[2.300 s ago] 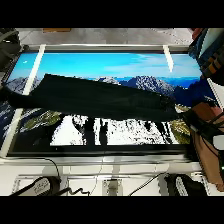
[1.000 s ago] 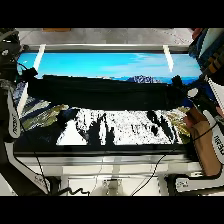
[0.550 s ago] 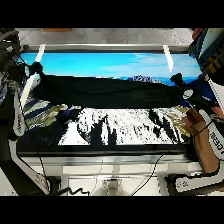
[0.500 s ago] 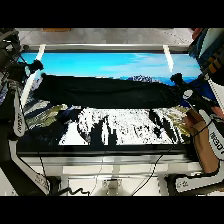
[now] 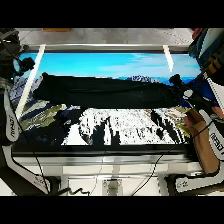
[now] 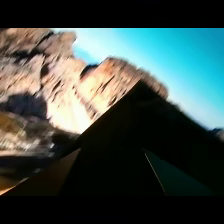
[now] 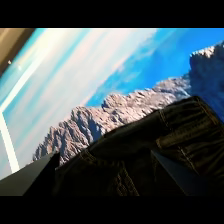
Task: Fold the clothes and pants, and hang the long-sleeved shirts on hangers.
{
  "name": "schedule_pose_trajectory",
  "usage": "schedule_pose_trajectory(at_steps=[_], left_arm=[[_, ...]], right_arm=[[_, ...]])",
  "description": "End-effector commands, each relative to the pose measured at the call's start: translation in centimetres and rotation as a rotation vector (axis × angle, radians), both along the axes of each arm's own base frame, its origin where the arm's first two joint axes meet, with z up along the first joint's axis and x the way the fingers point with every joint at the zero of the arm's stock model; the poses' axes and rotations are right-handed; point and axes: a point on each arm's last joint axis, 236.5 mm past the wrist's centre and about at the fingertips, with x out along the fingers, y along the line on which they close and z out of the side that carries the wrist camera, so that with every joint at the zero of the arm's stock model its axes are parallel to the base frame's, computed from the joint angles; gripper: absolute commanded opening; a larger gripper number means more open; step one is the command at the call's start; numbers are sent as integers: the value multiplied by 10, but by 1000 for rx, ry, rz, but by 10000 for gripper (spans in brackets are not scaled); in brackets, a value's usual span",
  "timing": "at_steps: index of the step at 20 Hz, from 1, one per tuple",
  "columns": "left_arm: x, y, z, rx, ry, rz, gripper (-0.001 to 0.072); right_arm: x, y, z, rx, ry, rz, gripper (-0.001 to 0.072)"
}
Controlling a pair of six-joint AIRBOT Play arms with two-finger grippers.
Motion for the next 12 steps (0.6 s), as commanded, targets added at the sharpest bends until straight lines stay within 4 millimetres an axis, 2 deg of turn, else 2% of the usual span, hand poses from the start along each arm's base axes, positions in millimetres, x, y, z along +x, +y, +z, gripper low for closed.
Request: schedule_pose_trajectory(at_steps=[1, 2, 5, 7, 10, 11, 12], left_arm=[[-85, -2, -43, -56, 379, 12, 267], [-92, -18, -50, -71, 414, -41, 227], [-111, -48, -69, -83, 473, -106, 227], [-108, -57, -82, -92, 465, -124, 234], [-94, -63, -90, -79, 437, -167, 242], [-87, -62, -90, -62, 413, -187, 288], [-79, -59, -89, -57, 381, -184, 430]], right_arm=[[-13, -3, -17, -39, 94, 49, 627], [-16, -8, -21, -71, 117, 72, 627], [-33, -23, -36, -143, 207, 136, 627], [-43, -36, -43, -137, 251, 134, 626], [-55, -51, -50, -112, 291, 112, 626], [-58, -54, -52, -106, 301, 109, 626], [-60, -54, -53, -100, 310, 109, 626]])
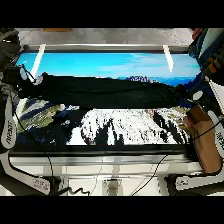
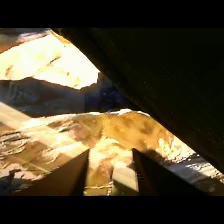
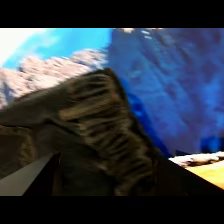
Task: Fold the clothes and pants, and hang the long-sleeved shirts on hangers.
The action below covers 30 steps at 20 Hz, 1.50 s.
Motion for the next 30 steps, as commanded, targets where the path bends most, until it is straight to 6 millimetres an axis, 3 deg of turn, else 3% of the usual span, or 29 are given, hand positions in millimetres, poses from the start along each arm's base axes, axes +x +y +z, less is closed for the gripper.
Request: schedule_pose_trajectory(at_steps=[1, 2, 3, 5, 8, 13, 17, 22, 26, 27, 28, 29, 30], left_arm=[[18, 2, -2, 3, -77, -15, 453], [20, 7, -1, -29, -107, 70, 454], [23, 8, -1, -82, -139, 146, 501], [35, 4, -4, -212, -210, 243, 711], [37, -3, -25, -324, -191, 297, 712], [33, -4, -68, -340, -118, 337, 711], [52, 6, -73, -335, -199, 361, 712], [59, 10, -91, -333, -213, 375, 711], [86, 20, -78, -314, -350, 366, 704], [92, 23, -74, -310, -380, 363, 689], [95, 24, -71, -308, -401, 361, 611], [99, 23, -68, -308, -420, 358, 450], [103, 23, -66, -307, -436, 355, 223]], right_arm=[[-13, -5, -9, 15, 57, 7, 626], [-13, -5, -9, 16, 56, 7, 626], [-13, -5, -9, 16, 56, 7, 626], [-12, -6, -9, 14, 54, 6, 626], [-12, -6, -8, 12, 52, 7, 626], [-9, -9, -5, 2, 33, 0, 626], [-5, -12, -1, -10, 9, -9, 625], [-4, -12, -1, -10, 7, -9, 625], [-5, -15, 0, -30, 8, -3, 616], [-5, -15, 0, -30, 9, -3, 615], [-5, -15, -1, -29, 11, -2, 597], [-7, -13, -2, -24, 19, 0, 523], [-10, -15, -5, -14, 37, -1, 451]])
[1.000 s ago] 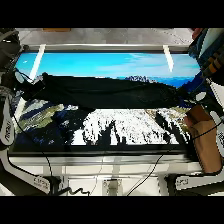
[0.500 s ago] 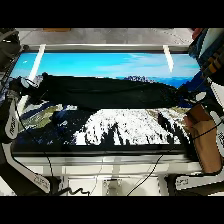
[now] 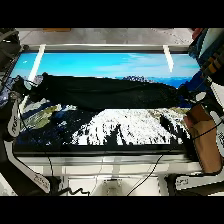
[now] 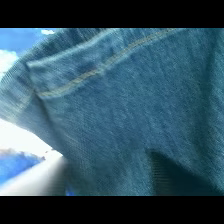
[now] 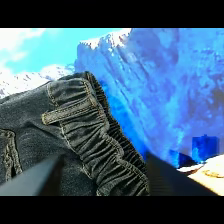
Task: Fold the clothes and pants, and hang the long-sleeved shirts on hangers.
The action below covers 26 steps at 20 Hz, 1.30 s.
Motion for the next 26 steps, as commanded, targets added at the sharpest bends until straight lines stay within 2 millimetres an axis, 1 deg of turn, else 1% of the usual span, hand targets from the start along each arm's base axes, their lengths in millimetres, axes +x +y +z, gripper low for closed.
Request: schedule_pose_trajectory(at_steps=[1, 3, 4, 5, 6, 7, 9, 10, 11, 12, 13, 14, 15, 16, 17, 19, 23, 24, 25, 26], left_arm=[[22, 3, 19, 44, -110, -10, 29], [28, -1, 34, 115, -140, -99, 26], [31, -3, 45, 152, -159, -140, 26], [32, -3, 54, 179, -171, -168, 26], [32, -3, 62, 195, -180, -184, 27], [32, -4, 70, 200, -188, -185, 26], [30, -4, 78, 200, -191, -187, 27], [28, -5, 78, 197, -185, -188, 27], [27, -6, 77, 193, -176, -191, 27], [25, -8, 75, 189, -167, -194, 27], [25, -9, 74, 188, -162, -197, 27], [25, -9, 74, 187, -161, -197, 27], [25, -11, 74, 187, -162, -200, 27], [25, -11, 74, 186, -162, -200, 27], [25, -11, 74, 186, -162, -200, 27], [25, -11, 74, 187, -162, -200, 27], [25, -11, 73, 186, -162, -200, 27], [25, -11, 73, 186, -162, -200, 27], [25, -11, 73, 185, -161, -200, 27], [25, -12, 72, 184, -160, -200, 27]], right_arm=[[-12, -3, -9, 19, 52, 0, 364], [-37, -12, -22, 75, 150, -16, 233], [-52, -15, -27, 104, 203, -17, 110], [-68, -16, -29, 115, 255, 11, 37], [-80, -13, -30, 110, 300, 67, 36], [-94, -6, -31, 101, 348, 146, 36], [-118, 18, -37, 118, 410, 289, 36], [-122, 33, -38, 146, 389, 330, 35], [-121, 48, -39, 174, 334, 354, 36], [-114, 59, -37, 211, 243, 325, 36], [-107, 57, -39, 248, 170, 222, 38], [-101, 51, -43, 289, 110, 105, 116], [-96, 43, -49, 341, 57, -25, 404], [-93, 35, -52, 394, 12, -138, 664], [-90, 30, -53, 434, -14, -204, 696], [-83, 28, -55, 466, -30, -234, 695], [-68, 14, -57, 474, -59, -289, 693], [-62, 14, -58, 482, -63, -292, 686], [-53, 19, -60, 491, -61, -281, 682], [-43, 28, -62, 492, -57, -255, 630]])
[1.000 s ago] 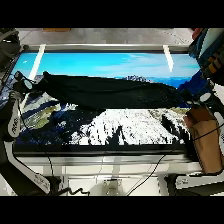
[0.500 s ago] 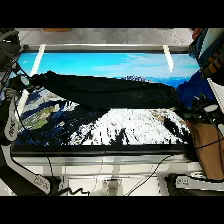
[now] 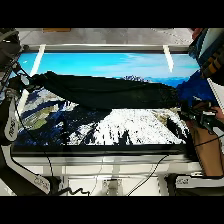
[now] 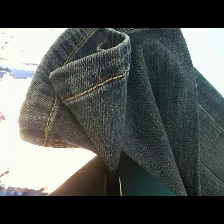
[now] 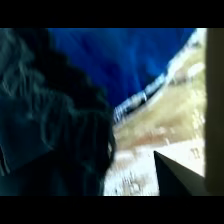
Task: Fold the clothes and pants, and hang the long-sleeved shirts on hangers.
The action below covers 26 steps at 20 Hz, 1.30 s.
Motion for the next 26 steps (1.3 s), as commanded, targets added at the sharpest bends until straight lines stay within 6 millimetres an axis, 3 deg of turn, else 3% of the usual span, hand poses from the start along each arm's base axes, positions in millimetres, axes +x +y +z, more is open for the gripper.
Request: schedule_pose_trajectory(at_steps=[1, 3, 5, 7, 10, 12, 14, 15, 17, 20, 23, 26], left_arm=[[0, -3, -1, -12, 3, 0, 27], [-3, -6, -1, -20, 18, -3, 27], [-9, -8, 7, -23, 30, -8, 27], [-8, -7, 35, -12, -16, -6, 25], [2, 3, 118, 8, -177, 24, 23], [5, 8, 179, 38, -282, 32, 23], [-11, 22, 206, 93, -258, 42, 24], [-25, 31, 204, 114, -204, 54, 23], [-68, 58, 175, 146, 4, 99, 25], [-131, 88, 121, 215, 318, 133, 26], [-160, 77, 75, 230, 444, 69, 26], [-191, 62, 39, 222, 487, 36, 26]], right_arm=[[30, 15, -5, 23, -18, 9, 553], [53, 32, 0, 14, -41, 60, 374], [72, 34, 20, -16, -89, 88, 49], [91, 28, 58, -40, -166, 117, 37], [119, 18, 149, -97, -330, 181, 36], [126, 15, 210, -188, -412, 248, 35], [119, 7, 239, -244, -389, 272, 36], [112, 1, 242, -257, -348, 272, 36], [89, -9, 228, -309, -226, 318, 36], [44, -11, 176, -342, 28, 452, 35], [5, -1, 125, -291, 200, 533, 36], [-54, 2, 69, -267, 406, 602, 36]])
